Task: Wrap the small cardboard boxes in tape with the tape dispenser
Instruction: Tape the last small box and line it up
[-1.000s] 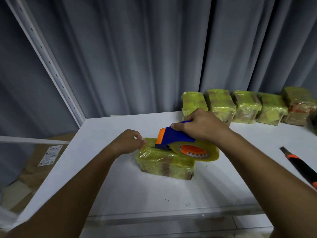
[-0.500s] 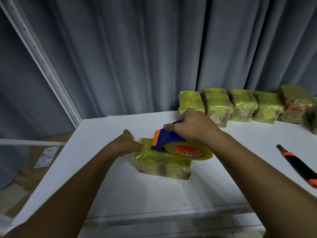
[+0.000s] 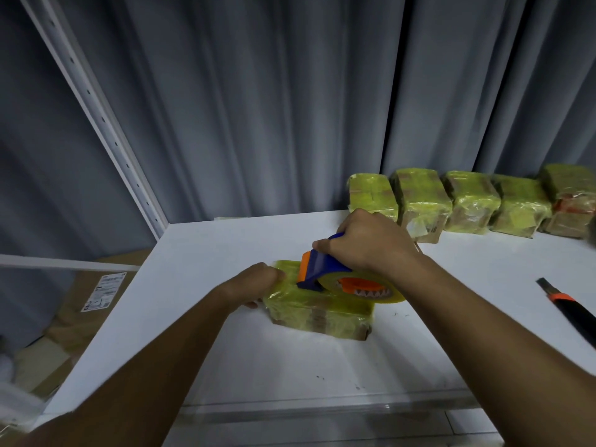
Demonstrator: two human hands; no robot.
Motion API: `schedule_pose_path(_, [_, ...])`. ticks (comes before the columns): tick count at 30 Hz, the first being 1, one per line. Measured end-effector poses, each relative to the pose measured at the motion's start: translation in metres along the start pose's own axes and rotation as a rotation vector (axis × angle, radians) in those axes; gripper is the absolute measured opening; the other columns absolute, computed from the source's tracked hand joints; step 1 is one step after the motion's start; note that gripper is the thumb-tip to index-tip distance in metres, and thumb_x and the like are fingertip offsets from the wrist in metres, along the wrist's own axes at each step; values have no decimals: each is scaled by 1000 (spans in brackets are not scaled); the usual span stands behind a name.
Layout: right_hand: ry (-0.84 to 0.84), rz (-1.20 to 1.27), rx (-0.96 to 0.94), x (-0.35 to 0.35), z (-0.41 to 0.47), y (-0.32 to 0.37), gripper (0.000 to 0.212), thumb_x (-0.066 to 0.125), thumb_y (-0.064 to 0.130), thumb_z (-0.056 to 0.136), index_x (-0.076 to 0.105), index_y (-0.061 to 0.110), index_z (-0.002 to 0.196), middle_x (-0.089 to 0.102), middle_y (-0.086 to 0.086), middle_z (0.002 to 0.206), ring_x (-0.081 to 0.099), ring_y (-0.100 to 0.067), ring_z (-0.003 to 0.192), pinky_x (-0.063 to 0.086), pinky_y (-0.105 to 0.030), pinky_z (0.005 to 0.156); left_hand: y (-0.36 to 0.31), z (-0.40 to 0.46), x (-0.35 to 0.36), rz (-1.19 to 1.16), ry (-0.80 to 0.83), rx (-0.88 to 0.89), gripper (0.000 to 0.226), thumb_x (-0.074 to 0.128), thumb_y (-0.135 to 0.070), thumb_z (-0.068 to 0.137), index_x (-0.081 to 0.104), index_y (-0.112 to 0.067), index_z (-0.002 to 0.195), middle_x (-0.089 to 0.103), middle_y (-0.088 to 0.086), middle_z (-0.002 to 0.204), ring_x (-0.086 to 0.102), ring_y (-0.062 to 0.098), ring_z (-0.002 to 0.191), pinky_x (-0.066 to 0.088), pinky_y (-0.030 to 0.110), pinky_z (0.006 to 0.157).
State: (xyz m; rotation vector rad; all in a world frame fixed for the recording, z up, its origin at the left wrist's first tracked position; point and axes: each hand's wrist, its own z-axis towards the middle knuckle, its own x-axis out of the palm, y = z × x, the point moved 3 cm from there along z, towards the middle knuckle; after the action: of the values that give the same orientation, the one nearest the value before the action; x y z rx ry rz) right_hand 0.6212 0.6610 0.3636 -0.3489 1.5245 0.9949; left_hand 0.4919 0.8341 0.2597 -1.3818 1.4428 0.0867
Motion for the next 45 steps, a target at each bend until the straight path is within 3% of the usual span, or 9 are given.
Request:
schedule_pose_path(4, [9, 20, 14, -1, 1, -2, 47, 62, 68, 83, 63, 21, 85, 63, 2, 79, 62, -19, 77, 49, -33, 65, 3, 4, 6, -23, -15, 30, 50, 37, -55, 98, 57, -11, 110, 67, 8, 102, 67, 22, 89, 56, 35, 79])
schedule_pose_path(12, [15, -11, 4, -3, 0, 3, 50, 58, 70, 86, 60, 21, 76, 61, 3, 73, 59, -17, 70, 48, -32, 64, 5, 8, 8, 34, -156, 104, 65, 48, -66, 88, 49, -9, 117, 56, 14, 114, 61, 29, 98, 54, 37, 78])
schedule_pose_path(15, [10, 18, 6, -4, -1, 1, 45, 56, 63, 88, 62, 20, 75, 61, 2, 73, 60, -19, 72, 49, -33, 66, -4, -6, 5, 190, -456, 283, 41, 63, -44, 90, 40, -20, 113, 36, 1, 110, 46, 21, 97, 48, 35, 82])
schedule_pose_path(17, [10, 28, 6, -4, -1, -1, 38, 56, 54, 87, 61, 18, 74, 61, 1, 73, 59, -20, 71, 48, -32, 64, -19, -21, 3, 396, -606, 468, 19, 59, -34, 93, 45, -23, 99, 45, -3, 101, 42, 18, 95, 43, 33, 79])
schedule_pose_path(23, [25, 72, 10, -4, 1, -4, 38, 55, 52, 85, 67, 18, 74, 64, 2, 73, 62, -19, 72, 55, -36, 70, -20, -18, 13, 264, -211, 603, 14, 41, -20, 102, 38, -23, 88, 55, 1, 72, 49, 14, 63, 37, 25, 54])
schedule_pose_path(31, [153, 155, -11, -12, -1, -9, 39, 67, 56, 83, 74, 18, 89, 71, -1, 84, 66, -18, 81, 60, -41, 81, -16, -11, 19, 286, -235, 568, 11, 38, -19, 101, 41, -15, 92, 53, 2, 74, 47, 17, 71, 32, 25, 55])
schedule_pose_path(34, [146, 139, -33, -11, -4, -11, 48, 65, 67, 82, 72, 19, 85, 70, 1, 80, 65, -15, 77, 58, -35, 74, -15, -8, 19, 311, -246, 570, 15, 38, -18, 100, 43, -16, 86, 51, -2, 69, 45, 18, 71, 31, 28, 56])
schedule_pose_path(40, [135, 174, -71, -16, -9, -18, 50, 65, 66, 85, 75, 17, 84, 72, -2, 81, 67, -17, 79, 58, -36, 73, -16, -3, 16, 322, -215, 567, 17, 38, -20, 102, 47, -14, 89, 59, 4, 73, 53, 25, 71, 45, 40, 63])
schedule_pose_path(45, [170, 199, -49, -25, -11, -30, 51, 64, 70, 83, 74, 20, 79, 71, -1, 78, 66, -16, 77, 50, -30, 65, -22, -5, 22, 313, -192, 591, 17, 38, -24, 104, 45, -20, 90, 53, -8, 73, 50, 14, 69, 36, 25, 58])
